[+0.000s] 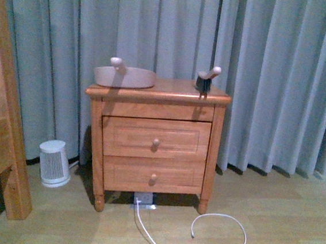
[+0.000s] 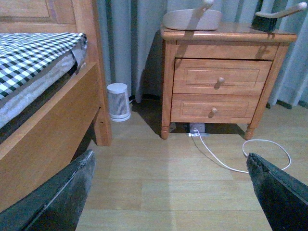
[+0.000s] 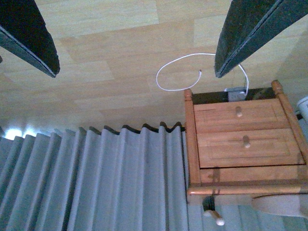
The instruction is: Clean up trash
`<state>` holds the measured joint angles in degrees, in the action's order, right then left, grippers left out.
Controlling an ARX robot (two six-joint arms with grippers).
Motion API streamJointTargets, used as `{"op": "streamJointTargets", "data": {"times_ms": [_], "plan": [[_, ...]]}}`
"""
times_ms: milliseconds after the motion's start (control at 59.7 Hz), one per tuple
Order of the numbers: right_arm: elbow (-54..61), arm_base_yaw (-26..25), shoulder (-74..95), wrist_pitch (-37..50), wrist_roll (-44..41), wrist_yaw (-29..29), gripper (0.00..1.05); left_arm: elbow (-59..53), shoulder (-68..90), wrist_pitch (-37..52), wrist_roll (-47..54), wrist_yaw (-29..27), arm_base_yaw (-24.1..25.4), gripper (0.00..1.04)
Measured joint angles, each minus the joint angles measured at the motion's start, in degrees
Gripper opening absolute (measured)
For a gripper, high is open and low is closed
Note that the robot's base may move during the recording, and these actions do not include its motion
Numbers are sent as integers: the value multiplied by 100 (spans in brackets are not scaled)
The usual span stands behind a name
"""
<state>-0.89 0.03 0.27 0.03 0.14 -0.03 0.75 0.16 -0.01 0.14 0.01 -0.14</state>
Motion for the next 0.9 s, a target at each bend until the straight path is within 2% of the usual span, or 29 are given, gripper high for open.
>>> {"op": "streamJointTargets", "data": {"times_ms": [904], "plan": [[0,0,0,0,0,0,97,2,0,0,0,0,0,97]]}}
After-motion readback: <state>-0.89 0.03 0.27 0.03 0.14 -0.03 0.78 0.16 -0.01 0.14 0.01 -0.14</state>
